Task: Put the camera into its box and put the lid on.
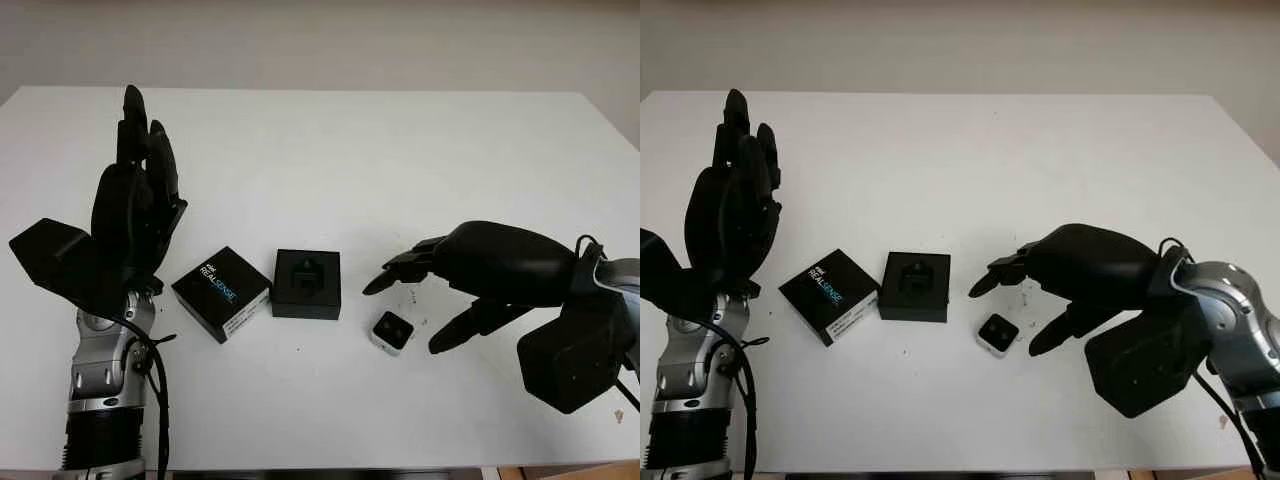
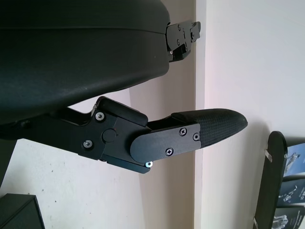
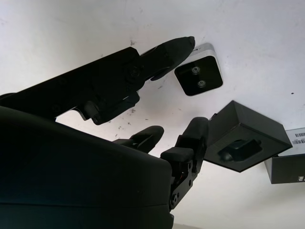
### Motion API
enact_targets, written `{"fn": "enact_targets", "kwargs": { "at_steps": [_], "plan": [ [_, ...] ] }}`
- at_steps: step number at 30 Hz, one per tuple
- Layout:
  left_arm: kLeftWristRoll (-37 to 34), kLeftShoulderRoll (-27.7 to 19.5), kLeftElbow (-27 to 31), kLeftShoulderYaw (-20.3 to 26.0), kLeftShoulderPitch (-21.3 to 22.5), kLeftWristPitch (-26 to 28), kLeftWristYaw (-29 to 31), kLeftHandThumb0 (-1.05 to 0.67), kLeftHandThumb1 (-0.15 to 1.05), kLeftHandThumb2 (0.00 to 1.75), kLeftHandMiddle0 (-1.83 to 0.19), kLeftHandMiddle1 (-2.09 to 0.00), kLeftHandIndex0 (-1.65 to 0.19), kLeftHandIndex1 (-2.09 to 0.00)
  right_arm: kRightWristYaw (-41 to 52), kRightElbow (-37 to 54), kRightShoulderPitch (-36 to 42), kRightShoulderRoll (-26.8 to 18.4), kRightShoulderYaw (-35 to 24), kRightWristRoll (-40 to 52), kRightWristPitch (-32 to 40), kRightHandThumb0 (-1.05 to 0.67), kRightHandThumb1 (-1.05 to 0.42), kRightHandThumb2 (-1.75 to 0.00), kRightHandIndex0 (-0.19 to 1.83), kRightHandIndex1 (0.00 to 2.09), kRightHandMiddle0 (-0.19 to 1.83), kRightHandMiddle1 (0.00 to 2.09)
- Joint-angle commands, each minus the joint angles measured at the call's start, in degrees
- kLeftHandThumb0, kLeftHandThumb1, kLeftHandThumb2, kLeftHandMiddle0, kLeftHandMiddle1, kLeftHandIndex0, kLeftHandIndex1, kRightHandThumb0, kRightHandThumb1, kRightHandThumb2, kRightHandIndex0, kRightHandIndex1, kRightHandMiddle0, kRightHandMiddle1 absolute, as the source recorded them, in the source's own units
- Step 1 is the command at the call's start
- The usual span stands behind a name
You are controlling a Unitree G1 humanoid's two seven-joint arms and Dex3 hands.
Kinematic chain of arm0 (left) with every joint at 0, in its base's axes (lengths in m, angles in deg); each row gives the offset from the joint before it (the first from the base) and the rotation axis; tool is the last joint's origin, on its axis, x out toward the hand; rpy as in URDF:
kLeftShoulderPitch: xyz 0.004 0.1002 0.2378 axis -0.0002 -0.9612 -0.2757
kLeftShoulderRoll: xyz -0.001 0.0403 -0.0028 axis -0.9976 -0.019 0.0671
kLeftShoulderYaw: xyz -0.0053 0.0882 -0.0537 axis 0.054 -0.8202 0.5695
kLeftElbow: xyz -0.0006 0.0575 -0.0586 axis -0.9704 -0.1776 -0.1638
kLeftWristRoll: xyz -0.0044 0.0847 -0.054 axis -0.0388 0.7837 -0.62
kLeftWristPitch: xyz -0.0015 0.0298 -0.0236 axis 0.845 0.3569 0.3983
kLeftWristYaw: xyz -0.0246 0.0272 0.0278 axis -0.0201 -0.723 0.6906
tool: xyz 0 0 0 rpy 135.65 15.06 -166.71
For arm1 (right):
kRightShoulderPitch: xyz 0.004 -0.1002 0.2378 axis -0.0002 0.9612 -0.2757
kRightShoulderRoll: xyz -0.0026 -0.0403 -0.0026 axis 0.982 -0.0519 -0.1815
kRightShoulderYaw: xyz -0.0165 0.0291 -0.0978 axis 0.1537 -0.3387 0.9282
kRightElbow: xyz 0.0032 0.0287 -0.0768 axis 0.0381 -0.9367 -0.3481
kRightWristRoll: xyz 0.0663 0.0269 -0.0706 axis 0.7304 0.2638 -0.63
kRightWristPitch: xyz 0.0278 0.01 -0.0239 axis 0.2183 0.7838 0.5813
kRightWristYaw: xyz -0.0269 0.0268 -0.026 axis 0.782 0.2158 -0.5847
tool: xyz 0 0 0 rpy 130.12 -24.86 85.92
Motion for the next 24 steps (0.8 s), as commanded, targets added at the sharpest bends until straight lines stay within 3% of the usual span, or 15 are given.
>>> {"fn": "enact_targets", "kwargs": {
  "at_steps": [1,6,11,24],
  "plan": [
    [0.2,0.0,0.2,-0.1,0.6,-0.5,-0.2,-0.8,1.05,0.64,0.19,0.0,0.19,0.0,-1.2,-1.3,-0.2,0.5,0.5,-0.7,-1.8,-0.45,-0.82,-0.06,0.47,0.27,0.27,0.77],
    [-0.1,0.2,0.5,-0.1,0.4,-0.2,-0.5,-0.8,1.05,0.63,0.19,0.0,0.19,0.0,-4.1,-3.9,-0.3,1.6,0.9,-2.2,-4.9,-0.43,-0.83,-0.05,0.45,0.35,0.23,0.87],
    [-0.3,0.3,0.5,0.0,0.5,0.0,-0.6,-0.82,1.05,0.61,0.19,0.0,0.19,0.0,-5.6,-5.2,-0.5,1.8,1.4,-3.4,-6.3,-0.41,-0.81,-0.05,0.25,0.77,0.2,0.99],
    [-0.2,0.5,0.1,-0.2,0.1,-0.7,-0.2,-0.81,1.05,0.61,0.19,0.0,0.19,0.0,-6.2,-7.3,-1.0,2.7,2.3,-3.5,-6.9,-0.38,-0.82,-0.06,0.2,0.84,0.25,0.89]
  ]
}}
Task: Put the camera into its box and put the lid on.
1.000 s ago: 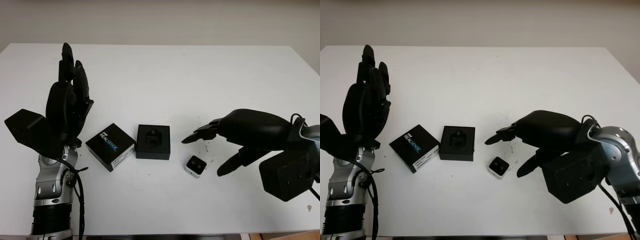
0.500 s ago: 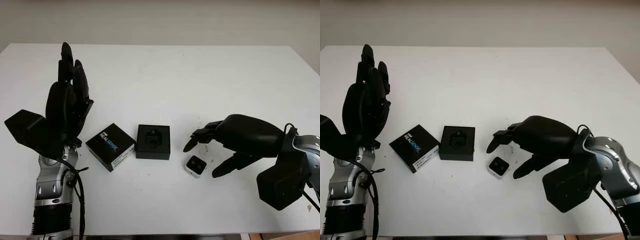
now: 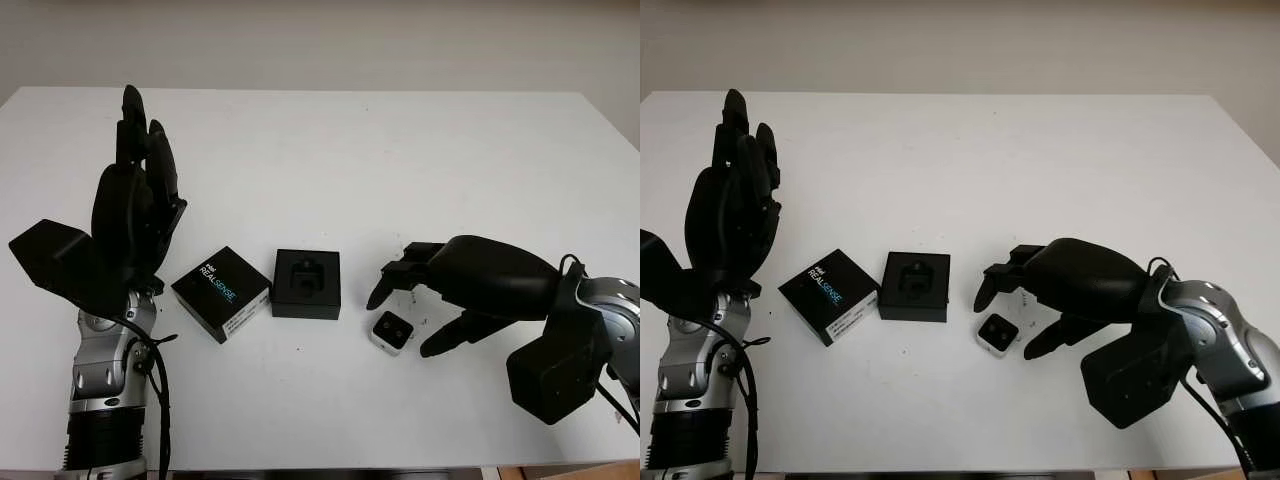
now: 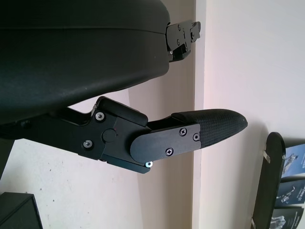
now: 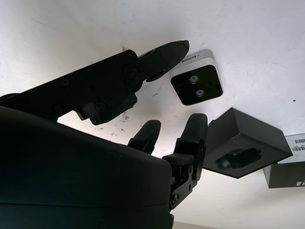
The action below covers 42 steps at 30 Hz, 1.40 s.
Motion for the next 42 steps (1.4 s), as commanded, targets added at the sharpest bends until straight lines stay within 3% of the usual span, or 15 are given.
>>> {"fn": "enact_targets", "kwargs": {
  "at_steps": [1,26,42],
  "plan": [
    [0.2,0.2,0.2,-0.2,0.1,-0.5,-0.2,-0.81,1.05,0.61,0.19,0.0,0.19,0.0,-0.4,-0.8,-1.1,0.4,0.5,0.1,-0.7,-0.38,-0.82,-0.06,0.21,0.84,0.26,0.88],
    [0.0,0.8,0.0,-0.1,0.1,-0.6,-0.7,-0.8,1.05,0.6,0.19,0.0,0.19,0.0,-0.6,-4.3,-2.1,1.2,1.7,0.5,-2.4,-0.4,-0.85,-0.06,0.26,0.84,0.31,0.81],
    [-0.1,0.7,0.2,-0.1,0.0,-0.5,-0.7,-0.8,1.05,0.6,0.19,0.0,0.19,0.0,-1.8,-6.3,-1.5,2.2,2.3,0.7,-4.0,-0.4,-0.85,-0.05,0.21,0.98,0.26,1.02]
  ]
}}
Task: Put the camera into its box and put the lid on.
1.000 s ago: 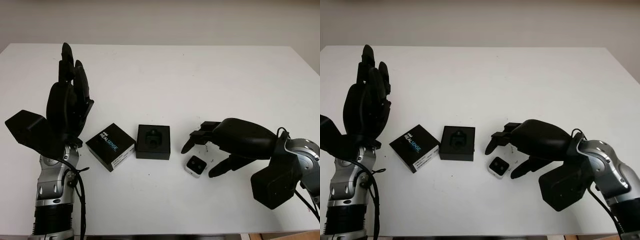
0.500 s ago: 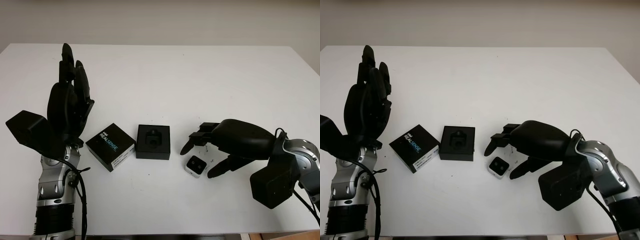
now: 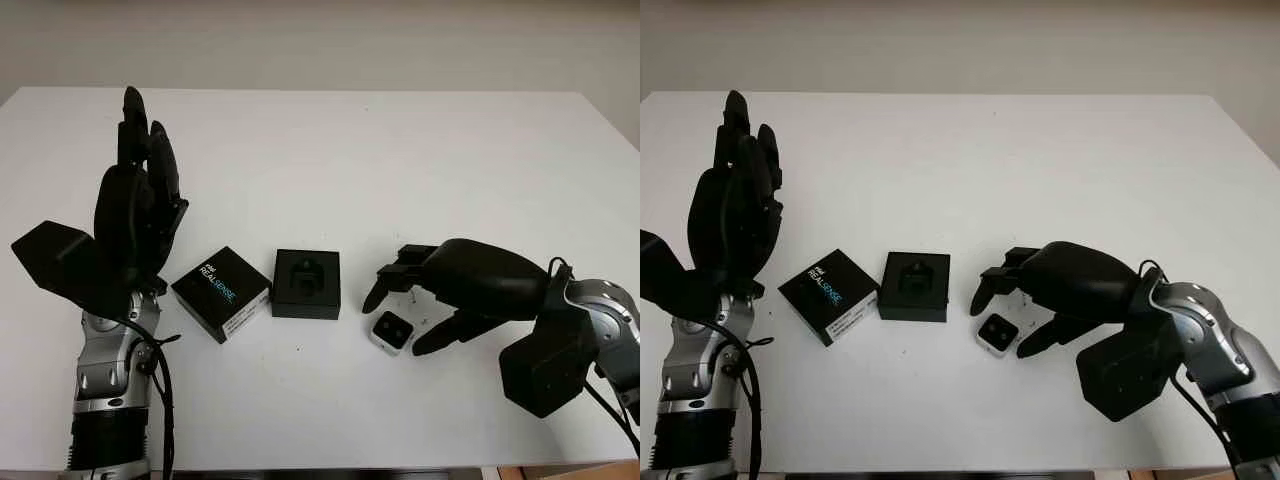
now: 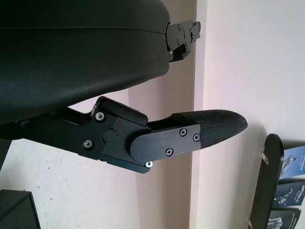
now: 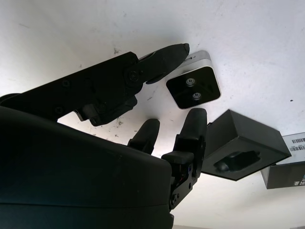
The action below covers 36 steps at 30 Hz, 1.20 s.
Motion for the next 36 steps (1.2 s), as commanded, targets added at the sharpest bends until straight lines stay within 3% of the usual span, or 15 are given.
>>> {"fn": "enact_targets", "kwargs": {
  "at_steps": [1,13,36],
  "plan": [
    [0.0,-0.1,0.2,-0.1,0.0,-0.4,0.1,-0.8,1.05,0.59,0.19,0.0,0.19,0.0,-0.4,-0.6,0.2,0.7,0.5,0.4,-0.7,-0.4,-0.85,-0.05,0.2,1.0,0.26,1.04],
    [0.1,-0.1,0.6,-0.3,0.3,-0.1,0.0,-0.79,1.05,0.6,0.19,0.0,0.19,0.0,-2.9,-3.2,0.0,1.4,1.4,-1.7,-3.0,-0.41,-0.86,-0.06,0.17,1.15,0.3,1.12],
    [0.6,0.1,0.4,-0.6,0.0,-0.8,-0.8,-0.8,1.05,0.59,0.19,0.0,0.19,0.0,-4.6,-7.2,-0.5,1.8,2.7,-2.1,-3.7,-0.39,-0.87,-0.06,0.17,1.12,0.33,0.99]
  ]
}}
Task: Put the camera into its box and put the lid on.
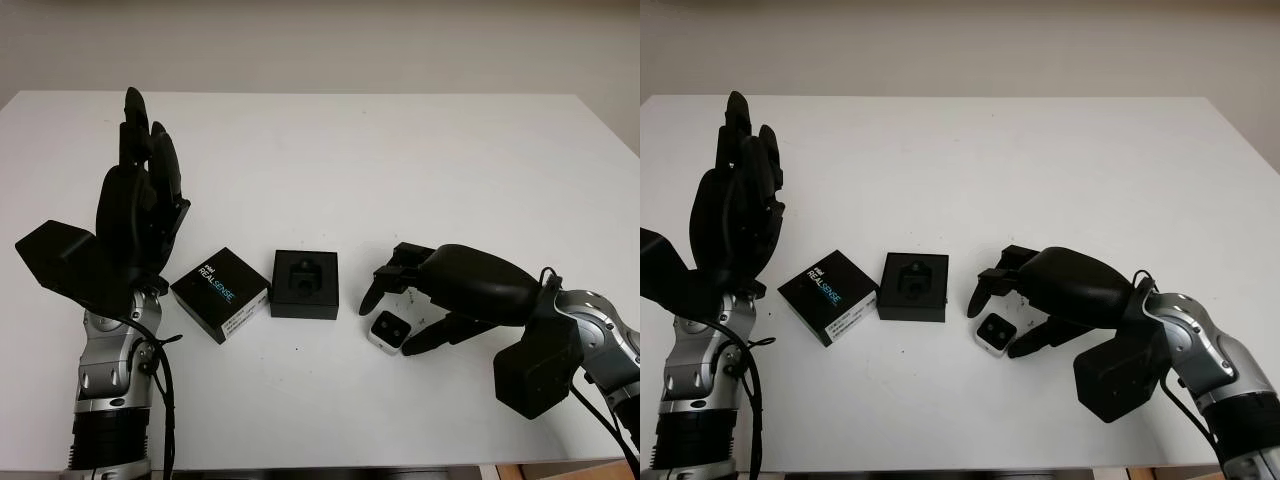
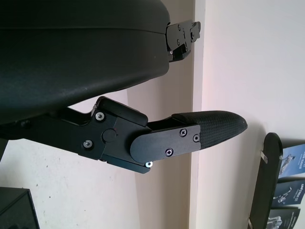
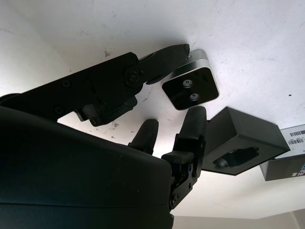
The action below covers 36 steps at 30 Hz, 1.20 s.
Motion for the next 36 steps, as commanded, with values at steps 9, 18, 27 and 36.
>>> {"fn": "enact_targets", "kwargs": {
  "at_steps": [9,18,27,36],
  "plan": [
    [0.0,-0.1,0.5,-0.1,0.1,-0.2,0.2,-0.8,1.05,0.59,0.19,0.0,0.19,0.0,0.6,-0.4,0.6,-0.2,0.4,0.1,-0.4,-0.3,-0.95,-0.06,0.17,1.17,0.48,1.19],
    [0.0,0.2,0.9,-0.1,0.1,0.2,-0.2,-0.8,1.05,0.58,0.19,0.0,0.19,0.0,-0.2,0.0,0.9,-0.3,-0.4,0.6,0.5,-0.3,-0.95,-0.05,0.2,0.89,0.46,1.26],
    [-0.1,0.2,0.8,-0.3,-0.1,-0.2,-0.2,-0.79,1.05,0.59,0.19,0.0,0.19,0.0,7.2,3.7,2.2,1.7,-2.1,11.0,14.2,-0.31,-0.96,-0.05,0.28,0.4,0.4,1.33],
    [-0.1,0.2,0.0,-0.1,-0.2,-0.9,0.1,-0.79,1.05,0.58,0.19,0.0,0.19,0.0,12.6,10.1,2.3,4.2,-5.3,19.5,34.2,-0.35,-0.96,-0.05,0.27,0.22,0.39,1.36]
  ]
}}
